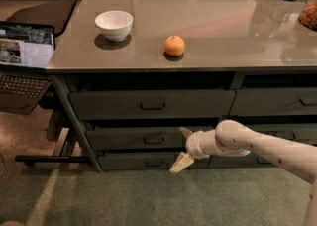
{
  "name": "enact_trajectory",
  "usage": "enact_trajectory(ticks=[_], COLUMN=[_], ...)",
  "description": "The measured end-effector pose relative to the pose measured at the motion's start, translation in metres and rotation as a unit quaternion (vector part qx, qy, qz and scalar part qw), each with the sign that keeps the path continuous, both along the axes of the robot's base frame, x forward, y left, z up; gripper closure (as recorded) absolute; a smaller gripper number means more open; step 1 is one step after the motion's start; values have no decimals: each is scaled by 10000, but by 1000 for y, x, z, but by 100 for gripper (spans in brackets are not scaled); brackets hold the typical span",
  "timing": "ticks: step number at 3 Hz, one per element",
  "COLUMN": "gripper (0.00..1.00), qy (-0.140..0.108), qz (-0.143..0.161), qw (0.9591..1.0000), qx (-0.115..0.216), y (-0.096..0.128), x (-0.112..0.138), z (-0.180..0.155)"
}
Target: Open middle drawer
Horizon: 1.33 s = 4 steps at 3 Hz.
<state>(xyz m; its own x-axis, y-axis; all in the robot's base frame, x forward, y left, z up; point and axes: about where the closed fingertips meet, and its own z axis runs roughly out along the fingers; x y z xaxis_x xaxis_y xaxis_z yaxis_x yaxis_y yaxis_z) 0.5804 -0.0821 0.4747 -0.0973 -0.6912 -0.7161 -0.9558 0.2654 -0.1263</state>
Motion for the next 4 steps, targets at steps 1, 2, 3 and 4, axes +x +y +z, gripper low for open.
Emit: enact_trajectory(ticks=[1,2,3,4], gripper=[0,0,0,0], qy=[-39,-179,-323,-374], qz=[-144,-294,-376,-364], qw=[9998,9990,9978,9974], qx=[144,300,446,502], y=[-2,-4,-3,4], x=[26,53,73,88], z=[-19,-27,-29,-32])
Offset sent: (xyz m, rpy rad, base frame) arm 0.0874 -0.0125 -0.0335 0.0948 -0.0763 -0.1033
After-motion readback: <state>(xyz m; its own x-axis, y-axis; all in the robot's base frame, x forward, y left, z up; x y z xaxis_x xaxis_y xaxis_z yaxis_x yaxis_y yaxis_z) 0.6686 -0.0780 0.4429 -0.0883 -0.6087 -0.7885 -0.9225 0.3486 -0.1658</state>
